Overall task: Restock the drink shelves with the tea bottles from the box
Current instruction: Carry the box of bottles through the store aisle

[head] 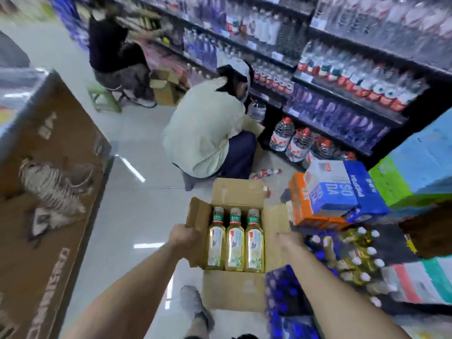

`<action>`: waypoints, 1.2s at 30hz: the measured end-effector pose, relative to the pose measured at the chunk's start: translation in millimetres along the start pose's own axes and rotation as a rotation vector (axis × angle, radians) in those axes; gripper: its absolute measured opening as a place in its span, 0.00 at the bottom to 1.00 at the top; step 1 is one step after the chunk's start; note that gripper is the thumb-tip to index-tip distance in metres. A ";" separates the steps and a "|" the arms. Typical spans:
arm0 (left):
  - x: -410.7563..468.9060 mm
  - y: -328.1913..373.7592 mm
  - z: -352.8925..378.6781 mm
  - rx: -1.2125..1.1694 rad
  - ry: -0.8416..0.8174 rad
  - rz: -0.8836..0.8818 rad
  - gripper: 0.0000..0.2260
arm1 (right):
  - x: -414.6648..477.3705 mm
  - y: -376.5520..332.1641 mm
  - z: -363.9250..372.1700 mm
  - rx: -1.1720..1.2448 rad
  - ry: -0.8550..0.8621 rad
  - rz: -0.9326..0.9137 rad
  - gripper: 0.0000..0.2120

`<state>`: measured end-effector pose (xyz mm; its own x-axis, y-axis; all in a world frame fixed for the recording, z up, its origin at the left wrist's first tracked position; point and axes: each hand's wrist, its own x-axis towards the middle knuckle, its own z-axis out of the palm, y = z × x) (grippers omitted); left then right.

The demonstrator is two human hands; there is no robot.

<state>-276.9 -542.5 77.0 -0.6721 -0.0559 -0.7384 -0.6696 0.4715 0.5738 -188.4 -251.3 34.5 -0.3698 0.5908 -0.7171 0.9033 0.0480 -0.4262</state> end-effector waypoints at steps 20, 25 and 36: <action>258.6 68.1 -388.1 -0.422 0.289 -0.269 0.11 | 12.6 -436.5 386.0 -0.109 -0.270 -0.213 0.16; 333.6 91.3 -462.5 -0.600 0.348 -0.356 0.18 | 30.3 -552.4 463.6 -0.148 -0.345 -0.239 0.18; 484.9 197.8 -609.3 -0.728 0.451 -0.368 0.16 | 32.1 -797.3 577.8 -0.279 -0.289 -0.369 0.21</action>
<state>-927.8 -1012.5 48.4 -0.3357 -0.5006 -0.7980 -0.7955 -0.3030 0.5247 -1046.1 -736.0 32.7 -0.6824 0.2506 -0.6867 0.7111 0.4451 -0.5443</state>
